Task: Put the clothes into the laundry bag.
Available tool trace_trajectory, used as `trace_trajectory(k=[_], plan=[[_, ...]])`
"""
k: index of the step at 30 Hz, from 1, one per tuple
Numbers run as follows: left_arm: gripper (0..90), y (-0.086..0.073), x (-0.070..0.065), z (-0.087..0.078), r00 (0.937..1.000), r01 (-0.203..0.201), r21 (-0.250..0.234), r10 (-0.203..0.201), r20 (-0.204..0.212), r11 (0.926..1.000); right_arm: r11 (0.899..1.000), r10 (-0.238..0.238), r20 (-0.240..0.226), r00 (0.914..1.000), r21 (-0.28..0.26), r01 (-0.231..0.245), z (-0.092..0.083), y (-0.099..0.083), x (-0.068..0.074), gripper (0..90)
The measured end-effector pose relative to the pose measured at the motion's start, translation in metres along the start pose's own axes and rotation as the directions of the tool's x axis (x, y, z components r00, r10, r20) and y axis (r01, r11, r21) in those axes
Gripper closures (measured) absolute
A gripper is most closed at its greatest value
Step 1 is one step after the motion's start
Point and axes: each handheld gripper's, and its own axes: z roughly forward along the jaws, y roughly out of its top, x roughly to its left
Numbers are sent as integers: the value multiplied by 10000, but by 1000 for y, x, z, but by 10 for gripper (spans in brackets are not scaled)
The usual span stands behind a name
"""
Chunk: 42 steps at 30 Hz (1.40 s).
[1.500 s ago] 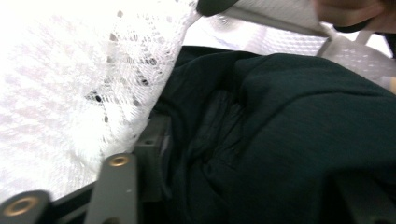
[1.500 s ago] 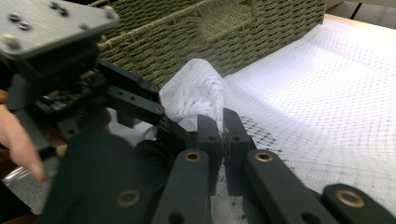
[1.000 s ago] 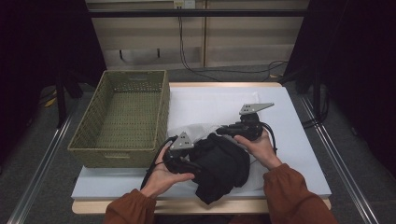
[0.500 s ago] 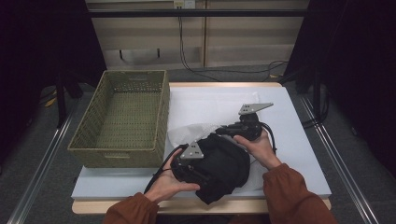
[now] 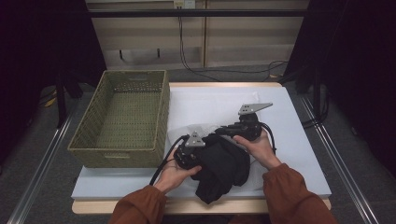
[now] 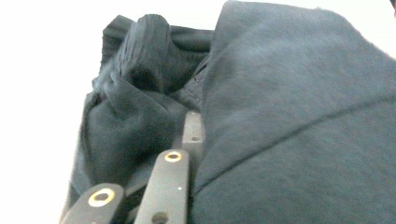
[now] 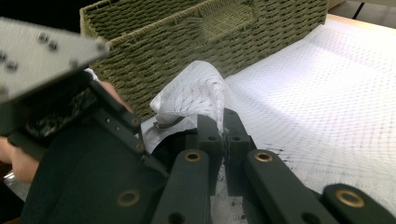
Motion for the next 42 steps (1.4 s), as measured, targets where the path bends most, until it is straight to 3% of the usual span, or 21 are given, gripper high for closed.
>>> trace_trajectory(k=[2, 3, 10, 12, 15, 18, 23, 25, 30, 42], plan=[[795, 3, 2, -1, 9999, 110, -206, -111, -44, 9997, 10000, -11, -48, 10000, -4, 11, 0, 0, 0, 887], [799, 9, 4, -3, 9993, 362, -452, -365, -78, 9983, 10000, -16, -56, 10000, -33, 16, -1, 1, 2, 887], [815, 35, 10, -7, 9987, 321, -1286, -368, -349, 9912, 9993, -49, -59, 10000, -374, 47, -6, 6, 4, 887], [815, 33, 14, 1, 9974, 544, -1235, -599, -410, 9908, 9990, 9, -56, 10000, -457, -12, -9, 6, 3, 887], [814, 23, 21, 17, 9948, 593, -739, -651, -789, 9955, 9990, 38, 19, 10000, -440, -37, -11, 6, 2, 887], [812, 7, 30, 33, 9897, 1064, -499, -1106, -904, 9931, 9993, 8, 13, 10000, -386, -7, -10, 5, 2, 887], [800, 2, 31, 36, 9887, 1157, -480, -1197, -905, 9921, 9996, 26, -3, 10000, -268, -27, -7, 3, 1, 887], [716, 3, 31, 31, 9918, 1098, -549, -1131, -602, 9924, 9998, 49, -15, 10000, -212, -49, -6, 2, 1, 887], [525, 3, 28, 13, 9949, 928, -489, -945, -344, 9945, 9998, 77, -21, 10000, -198, -77, -5, 1, 0, 887], [277, -9, 8, -26, 9999, 140, -363, -139, 55, 9992, 9998, 102, -15, 9999, -182, -102, -5, 1, 0, 887]])
